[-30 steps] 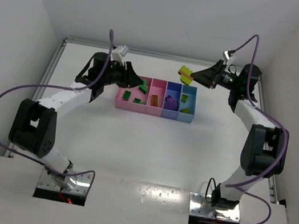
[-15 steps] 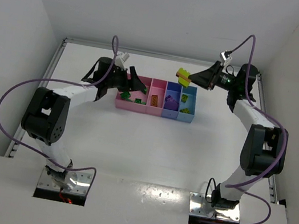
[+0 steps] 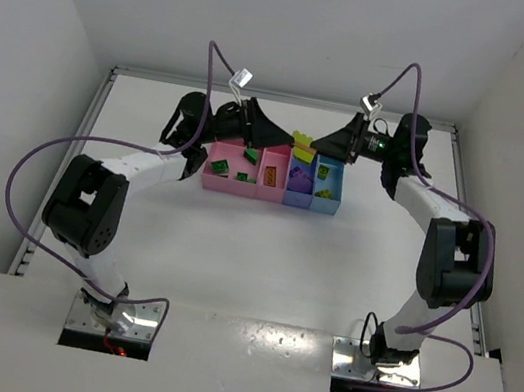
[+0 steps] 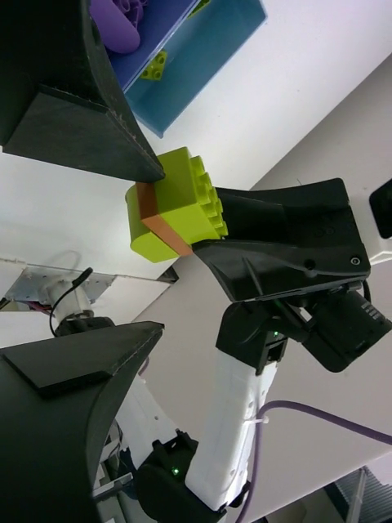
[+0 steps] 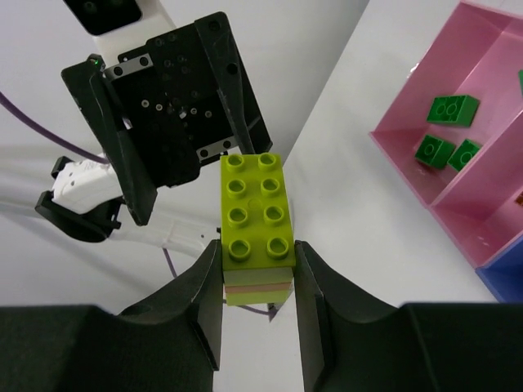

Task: Sort the legos into containers by color

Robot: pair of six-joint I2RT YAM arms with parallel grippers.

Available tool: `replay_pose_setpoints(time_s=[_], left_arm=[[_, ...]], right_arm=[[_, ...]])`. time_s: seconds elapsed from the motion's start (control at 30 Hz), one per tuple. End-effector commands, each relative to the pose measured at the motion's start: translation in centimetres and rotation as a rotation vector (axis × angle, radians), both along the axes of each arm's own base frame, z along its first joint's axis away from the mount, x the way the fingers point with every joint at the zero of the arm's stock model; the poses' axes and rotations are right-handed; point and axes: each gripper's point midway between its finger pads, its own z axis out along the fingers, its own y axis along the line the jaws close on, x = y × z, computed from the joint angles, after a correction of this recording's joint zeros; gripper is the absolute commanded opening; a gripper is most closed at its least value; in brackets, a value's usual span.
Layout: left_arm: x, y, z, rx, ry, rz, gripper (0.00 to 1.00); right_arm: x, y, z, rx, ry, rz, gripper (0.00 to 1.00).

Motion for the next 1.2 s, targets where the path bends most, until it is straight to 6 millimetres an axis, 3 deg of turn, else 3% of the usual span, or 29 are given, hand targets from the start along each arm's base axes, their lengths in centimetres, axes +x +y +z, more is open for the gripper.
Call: replay_pose_setpoints(time_s=[0.0,0.2,0.37,0.67,0.73,0.93,1.17], left_arm=[[-1.2,-0.6,2.2,-0.038,-0.062,-0.057,0.75],[-1.5,-1.0,2.0,-0.034,-0.054,-0.066,0.75],[-1.2,-0.9,-0.2,0.007,-0.01,-0.049,0.75],[-1.2,-0.8,-0.6,0.019,-0.012,-0.035,0.73],[-1.3,-1.1,0.1,0.015,-0.037,-0.043,0.72],[-1.3,-1.1,-0.7,0.012,-0.005,-0.037,0.71],[-1.0,-1.2,0.1,-0.016,-0.015,-0.033,0.46]], right_arm=[[0.4,1.1,2.1,0.016,-0.091,0.014,0.0],[0.5,1.5,2.8,0.019,-0.109,0.014,0.0],[0.5,1.5,3.9,0.026,-0.137,0.014,0.0],[-0.1,1.8,4.5,0.032,-0.152,0.023,0.0],[-0.1,1.8,4.5,0.035,-0.143,0.023,0.0],[0.0,1.8,5.4,0.042,-0.167,0.024,0.0],[0.0,1.8,5.2,0.042,-0.164,0.005,0.0]])
